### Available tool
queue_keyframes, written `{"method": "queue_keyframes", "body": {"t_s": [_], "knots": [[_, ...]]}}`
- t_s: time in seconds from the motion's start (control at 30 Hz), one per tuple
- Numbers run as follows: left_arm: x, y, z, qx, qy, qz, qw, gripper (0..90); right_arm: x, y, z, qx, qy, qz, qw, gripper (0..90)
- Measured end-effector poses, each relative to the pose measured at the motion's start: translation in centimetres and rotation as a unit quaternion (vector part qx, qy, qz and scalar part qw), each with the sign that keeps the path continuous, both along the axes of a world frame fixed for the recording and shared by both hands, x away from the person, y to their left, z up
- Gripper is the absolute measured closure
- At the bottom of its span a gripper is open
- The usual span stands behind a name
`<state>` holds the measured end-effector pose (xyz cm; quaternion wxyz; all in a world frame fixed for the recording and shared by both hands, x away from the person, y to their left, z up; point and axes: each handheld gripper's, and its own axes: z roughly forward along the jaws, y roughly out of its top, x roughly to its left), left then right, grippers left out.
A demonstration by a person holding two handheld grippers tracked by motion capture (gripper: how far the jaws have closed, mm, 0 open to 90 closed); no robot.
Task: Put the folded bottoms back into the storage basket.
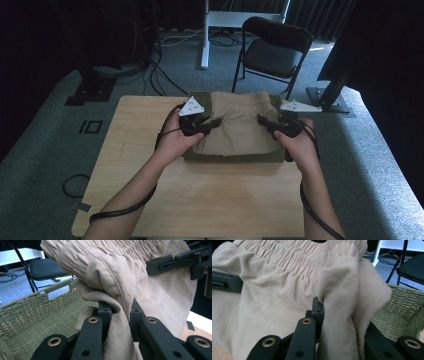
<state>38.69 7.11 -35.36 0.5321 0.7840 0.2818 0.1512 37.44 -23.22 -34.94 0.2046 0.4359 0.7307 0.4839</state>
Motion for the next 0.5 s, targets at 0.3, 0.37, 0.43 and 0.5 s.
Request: {"method": "queue_keyframes", "body": {"t_s": [0.3,0.37,0.43,0.5], "knots": [[2.5,0.0,0.2,-0.011,-0.002,0.008,0.9999,79.2,2.6,0.1,0.1,0.012,0.009,-0.010,0.9998,79.3],[3.0,-0.1,0.2,-0.008,-0.005,0.010,0.9999,79.2,3.2,0.0,0.0,0.015,0.011,-0.013,0.9997,79.3],[3.4,-0.3,0.2,-0.008,-0.004,0.010,0.9999,79.2,3.8,0.0,-0.1,0.017,0.013,-0.017,0.9996,79.2],[3.9,-0.4,0.1,-0.007,-0.003,0.013,0.9999,79.2,4.3,0.0,-0.3,0.016,0.016,-0.019,0.9996,79.2]]}}
